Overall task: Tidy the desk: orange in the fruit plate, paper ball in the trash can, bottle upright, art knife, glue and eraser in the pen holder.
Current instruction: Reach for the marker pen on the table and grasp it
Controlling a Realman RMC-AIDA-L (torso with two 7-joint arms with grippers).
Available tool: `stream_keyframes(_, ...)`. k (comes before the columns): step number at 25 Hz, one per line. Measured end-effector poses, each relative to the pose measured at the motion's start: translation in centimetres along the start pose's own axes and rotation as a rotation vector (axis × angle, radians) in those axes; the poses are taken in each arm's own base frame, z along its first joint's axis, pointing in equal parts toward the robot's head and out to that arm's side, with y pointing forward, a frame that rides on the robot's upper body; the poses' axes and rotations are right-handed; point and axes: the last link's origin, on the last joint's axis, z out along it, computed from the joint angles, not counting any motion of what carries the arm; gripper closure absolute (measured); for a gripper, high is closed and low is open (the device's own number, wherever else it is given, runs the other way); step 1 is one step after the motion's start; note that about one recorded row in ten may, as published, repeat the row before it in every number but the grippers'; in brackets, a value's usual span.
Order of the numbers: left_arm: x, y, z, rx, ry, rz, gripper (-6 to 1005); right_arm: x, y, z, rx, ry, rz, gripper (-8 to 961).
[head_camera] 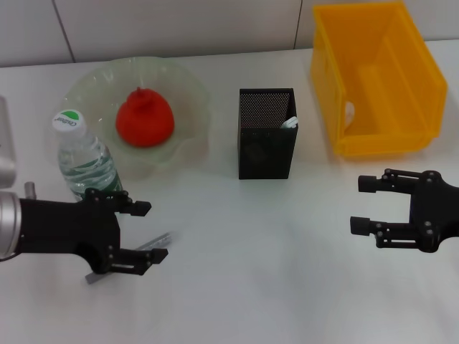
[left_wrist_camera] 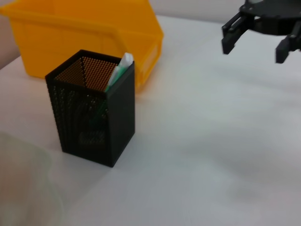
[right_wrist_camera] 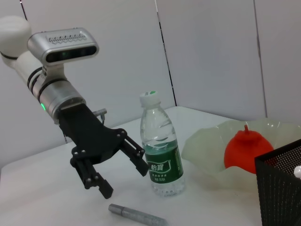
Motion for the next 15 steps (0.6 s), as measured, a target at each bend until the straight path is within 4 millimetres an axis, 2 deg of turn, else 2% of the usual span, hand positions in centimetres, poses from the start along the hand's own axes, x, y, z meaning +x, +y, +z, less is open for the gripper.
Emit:
stream_keyframes(11, 1.5, -0.1, 1.4, 0.052, -0.131, -0.032, 271, 0.5, 0.2, 0.0, 0.007, -0.003, 0.01, 197)
stream_keyframes(15, 2.8, 0.4, 2.9, 0.067, -0.251, -0.034, 272, 0.7, 0.2, 0.1, 0.002, -0.005, 0.023, 197)
